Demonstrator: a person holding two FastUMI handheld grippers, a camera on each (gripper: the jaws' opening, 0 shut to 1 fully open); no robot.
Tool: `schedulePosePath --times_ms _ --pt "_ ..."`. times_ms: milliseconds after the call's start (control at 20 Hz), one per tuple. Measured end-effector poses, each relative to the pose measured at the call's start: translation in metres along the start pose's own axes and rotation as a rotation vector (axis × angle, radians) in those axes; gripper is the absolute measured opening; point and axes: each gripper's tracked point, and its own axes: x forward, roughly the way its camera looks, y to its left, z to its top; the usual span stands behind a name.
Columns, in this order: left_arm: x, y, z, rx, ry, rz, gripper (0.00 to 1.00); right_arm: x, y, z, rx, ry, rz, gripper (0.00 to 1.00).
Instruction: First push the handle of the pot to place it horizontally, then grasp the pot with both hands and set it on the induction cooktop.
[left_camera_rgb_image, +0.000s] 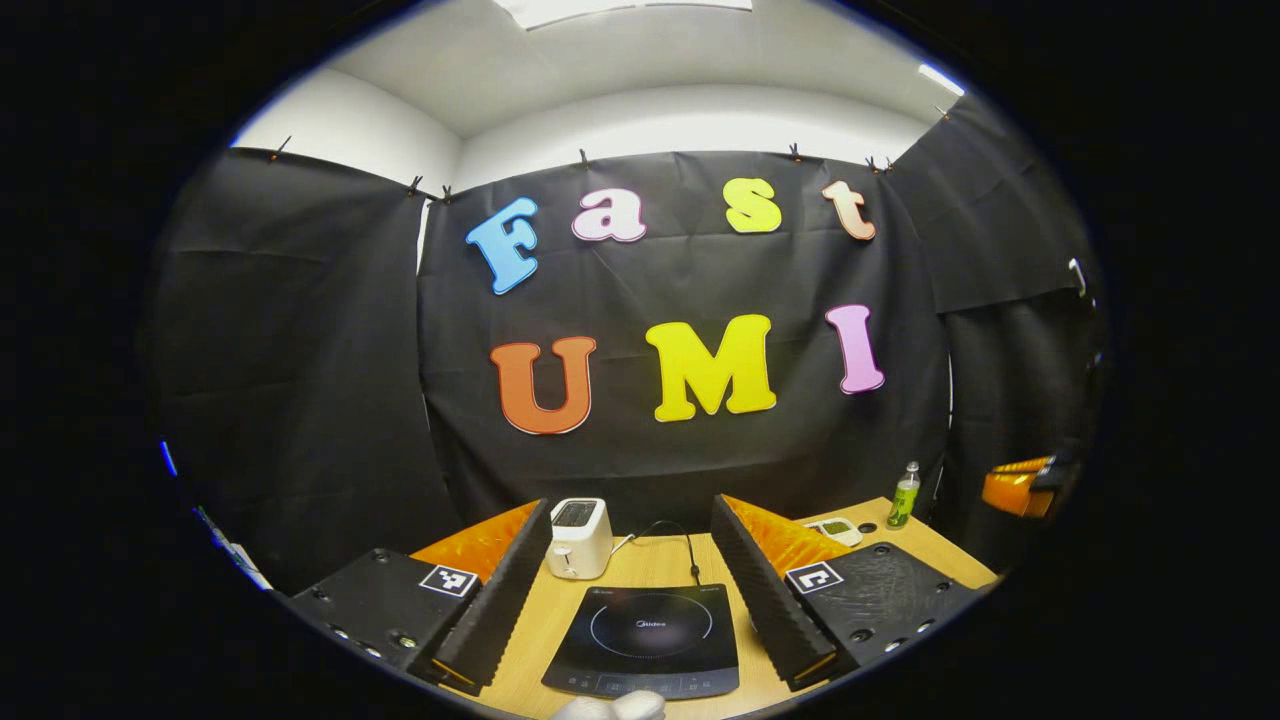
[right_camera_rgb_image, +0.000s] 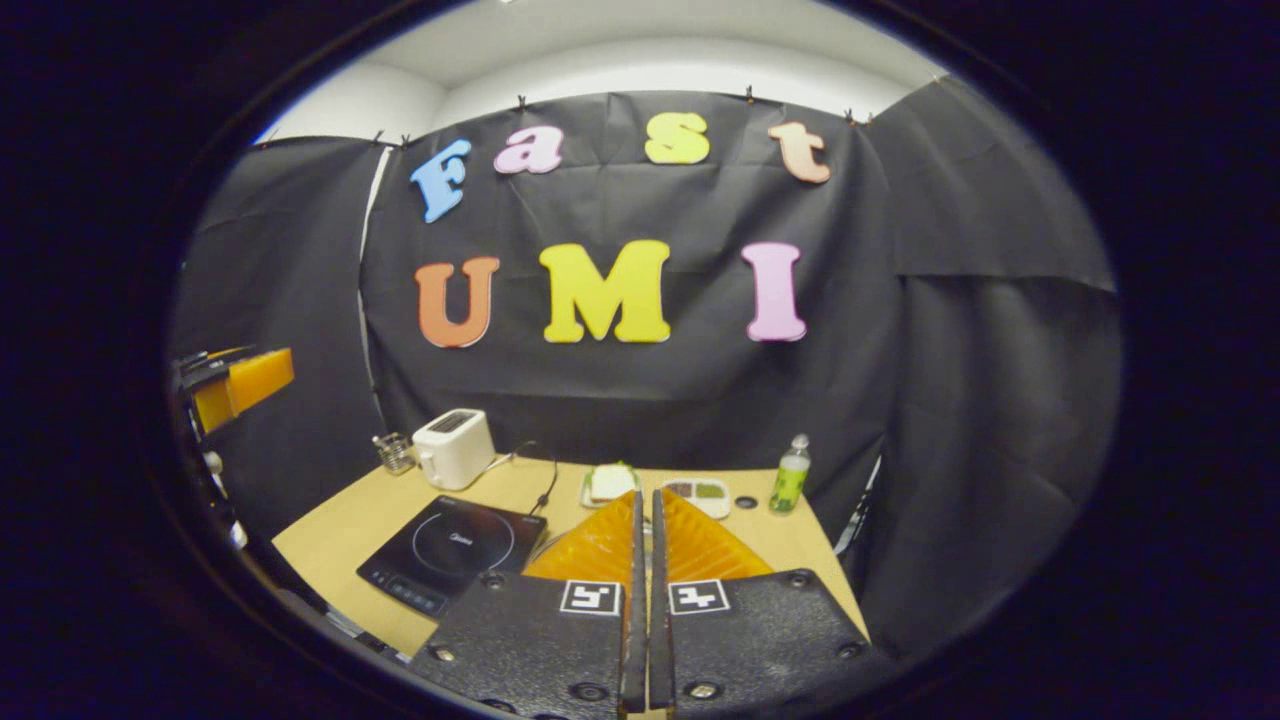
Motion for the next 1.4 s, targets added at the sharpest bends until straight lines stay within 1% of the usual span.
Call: schedulePosePath --times_ms 50,100,150,200,250,500,650,700,750,800,850,900,950,1000,1050,1100,1150,1300,1400 --pt "-0.001 0.000 -0.004 0.002 0.006 0.002 0.96 0.006 0.004 -0.019 0.011 0.046 0.017 0.04" --pt "-0.002 0.002 -0.006 0.003 0.010 0.004 0.96 0.011 0.008 -0.039 0.011 0.083 0.022 0.00" --pt "-0.003 0.003 -0.008 0.005 0.013 0.008 0.96 0.016 0.011 -0.056 0.003 0.111 0.031 0.00" --pt "-0.004 0.005 -0.009 0.009 0.018 0.012 1.00 0.019 0.015 -0.073 -0.008 0.142 0.035 0.04" --pt "-0.005 0.008 -0.010 0.012 0.021 0.019 0.96 0.023 0.021 -0.087 -0.015 0.169 0.045 0.04" --pt "-0.010 0.013 -0.024 0.008 0.051 0.038 0.96 0.044 0.046 -0.158 -0.044 0.307 0.090 0.04" --pt "-0.012 0.017 -0.030 0.008 0.068 0.051 0.96 0.057 0.065 -0.191 -0.072 0.367 0.121 0.04" --pt "-0.012 0.019 -0.033 0.009 0.073 0.056 0.96 0.061 0.070 -0.202 -0.081 0.391 0.131 0.00" --pt "-0.012 0.021 -0.034 0.008 0.077 0.061 0.96 0.065 0.076 -0.211 -0.080 0.409 0.142 0.04" --pt "-0.012 0.022 -0.036 0.008 0.082 0.067 0.96 0.068 0.081 -0.221 -0.077 0.429 0.150 0.04" --pt "-0.012 0.023 -0.038 0.006 0.087 0.071 0.96 0.073 0.086 -0.229 -0.077 0.446 0.155 0.01" --pt "-0.013 0.025 -0.039 0.005 0.089 0.076 0.96 0.076 0.089 -0.235 -0.078 0.460 0.158 0.04" --pt "-0.013 0.026 -0.040 0.005 0.092 0.079 0.96 0.080 0.093 -0.239 -0.082 0.469 0.166 0.04" --pt "-0.013 0.028 -0.043 0.006 0.098 0.082 0.96 0.084 0.097 -0.243 -0.084 0.475 0.170 0.00" --pt "-0.013 0.028 -0.044 0.007 0.104 0.082 0.96 0.087 0.100 -0.247 -0.080 0.486 0.178 0.03" --pt "-0.013 0.029 -0.046 0.009 0.111 0.085 0.96 0.091 0.102 -0.252 -0.077 0.499 0.183 0.01" --pt "-0.013 0.031 -0.048 0.010 0.116 0.087 0.96 0.095 0.104 -0.255 -0.077 0.512 0.184 0.04" --pt "-0.009 0.032 -0.049 0.003 0.120 0.096 0.96 0.103 0.102 -0.262 -0.086 0.529 0.174 0.04" --pt "-0.008 0.032 -0.047 0.000 0.116 0.097 0.96 0.105 0.103 -0.267 -0.060 0.546 0.181 0.04"
